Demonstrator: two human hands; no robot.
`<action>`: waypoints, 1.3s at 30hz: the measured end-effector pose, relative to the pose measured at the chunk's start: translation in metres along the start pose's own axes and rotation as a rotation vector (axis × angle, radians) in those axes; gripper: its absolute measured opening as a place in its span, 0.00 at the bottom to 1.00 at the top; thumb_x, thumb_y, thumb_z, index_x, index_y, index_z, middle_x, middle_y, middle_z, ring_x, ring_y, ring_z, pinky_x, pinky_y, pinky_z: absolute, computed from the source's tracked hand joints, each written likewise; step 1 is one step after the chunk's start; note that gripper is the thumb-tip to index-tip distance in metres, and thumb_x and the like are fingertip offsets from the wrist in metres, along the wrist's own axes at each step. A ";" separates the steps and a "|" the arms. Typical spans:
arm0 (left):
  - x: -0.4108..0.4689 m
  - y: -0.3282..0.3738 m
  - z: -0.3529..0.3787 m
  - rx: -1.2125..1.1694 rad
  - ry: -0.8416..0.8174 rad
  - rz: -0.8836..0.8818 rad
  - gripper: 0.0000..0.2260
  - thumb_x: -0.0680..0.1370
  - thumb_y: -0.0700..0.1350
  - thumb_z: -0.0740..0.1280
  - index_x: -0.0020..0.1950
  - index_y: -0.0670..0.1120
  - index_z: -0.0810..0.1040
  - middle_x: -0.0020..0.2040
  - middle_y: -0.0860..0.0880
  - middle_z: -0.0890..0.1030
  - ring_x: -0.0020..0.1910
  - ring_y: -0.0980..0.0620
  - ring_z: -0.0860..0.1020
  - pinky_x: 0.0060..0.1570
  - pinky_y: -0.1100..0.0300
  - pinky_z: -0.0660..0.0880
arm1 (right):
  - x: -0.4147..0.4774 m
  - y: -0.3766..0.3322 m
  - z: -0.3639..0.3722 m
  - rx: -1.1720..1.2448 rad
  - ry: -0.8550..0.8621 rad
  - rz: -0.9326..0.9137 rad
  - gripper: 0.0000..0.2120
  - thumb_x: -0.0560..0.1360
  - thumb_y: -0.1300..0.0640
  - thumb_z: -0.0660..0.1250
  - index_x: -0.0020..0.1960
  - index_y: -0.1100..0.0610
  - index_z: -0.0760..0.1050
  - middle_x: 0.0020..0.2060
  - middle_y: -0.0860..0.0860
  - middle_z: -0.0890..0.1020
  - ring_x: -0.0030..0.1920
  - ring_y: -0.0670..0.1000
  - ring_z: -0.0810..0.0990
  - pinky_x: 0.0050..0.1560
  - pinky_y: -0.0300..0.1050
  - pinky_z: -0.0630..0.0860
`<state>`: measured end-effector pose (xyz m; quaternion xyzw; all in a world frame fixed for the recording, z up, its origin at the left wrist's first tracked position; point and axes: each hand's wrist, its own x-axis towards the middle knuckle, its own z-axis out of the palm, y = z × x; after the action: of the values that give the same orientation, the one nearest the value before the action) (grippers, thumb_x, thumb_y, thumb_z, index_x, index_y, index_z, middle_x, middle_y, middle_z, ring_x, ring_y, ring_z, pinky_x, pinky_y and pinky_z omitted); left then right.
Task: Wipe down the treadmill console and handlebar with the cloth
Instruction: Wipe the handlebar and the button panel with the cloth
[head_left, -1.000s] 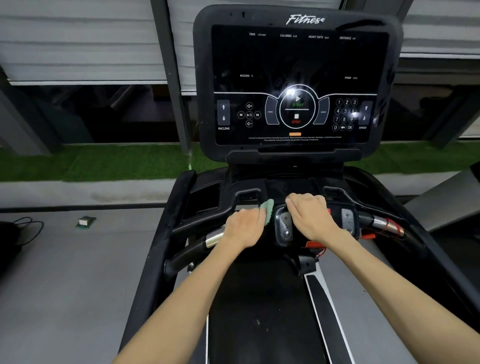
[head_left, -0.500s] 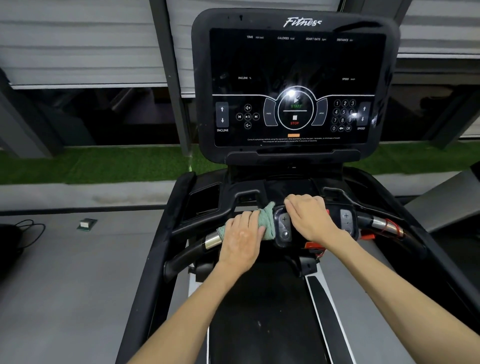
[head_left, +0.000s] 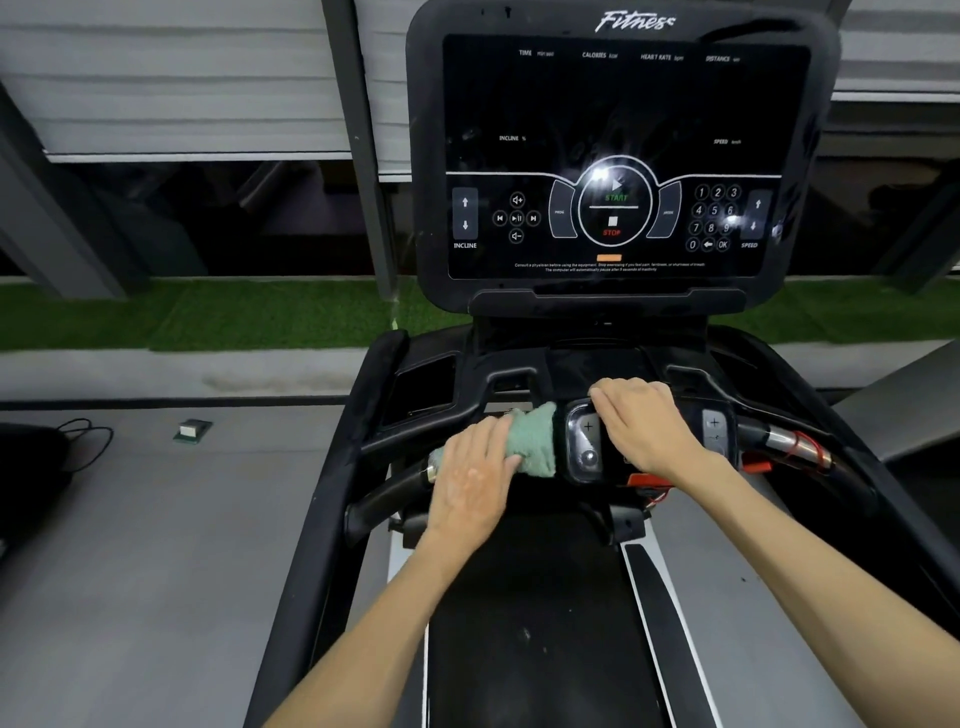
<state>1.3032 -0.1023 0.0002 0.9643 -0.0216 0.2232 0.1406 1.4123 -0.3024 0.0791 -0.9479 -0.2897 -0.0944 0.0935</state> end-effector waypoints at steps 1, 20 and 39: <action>-0.009 -0.010 -0.002 -0.009 0.005 -0.041 0.21 0.80 0.50 0.58 0.71 0.44 0.67 0.61 0.48 0.75 0.59 0.50 0.73 0.60 0.54 0.72 | 0.000 0.001 0.000 -0.001 0.001 -0.004 0.16 0.82 0.58 0.50 0.36 0.55 0.65 0.28 0.48 0.69 0.32 0.52 0.70 0.42 0.46 0.62; -0.080 -0.091 -0.001 -0.166 -0.061 -0.333 0.24 0.77 0.37 0.67 0.71 0.39 0.66 0.61 0.42 0.75 0.60 0.44 0.74 0.64 0.44 0.72 | 0.001 -0.005 0.005 -0.065 0.027 0.063 0.16 0.82 0.56 0.50 0.42 0.57 0.73 0.33 0.51 0.77 0.37 0.55 0.75 0.44 0.50 0.66; 0.009 -0.008 -0.006 -0.117 -0.014 0.113 0.21 0.81 0.48 0.53 0.73 0.42 0.66 0.64 0.47 0.76 0.60 0.49 0.75 0.62 0.55 0.72 | 0.002 -0.008 -0.004 -0.042 -0.027 0.085 0.14 0.81 0.59 0.52 0.44 0.59 0.74 0.34 0.53 0.78 0.39 0.58 0.76 0.50 0.54 0.70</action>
<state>1.3091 -0.0927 0.0075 0.9532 -0.0901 0.2225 0.1836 1.4086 -0.2958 0.0842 -0.9623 -0.2482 -0.0836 0.0735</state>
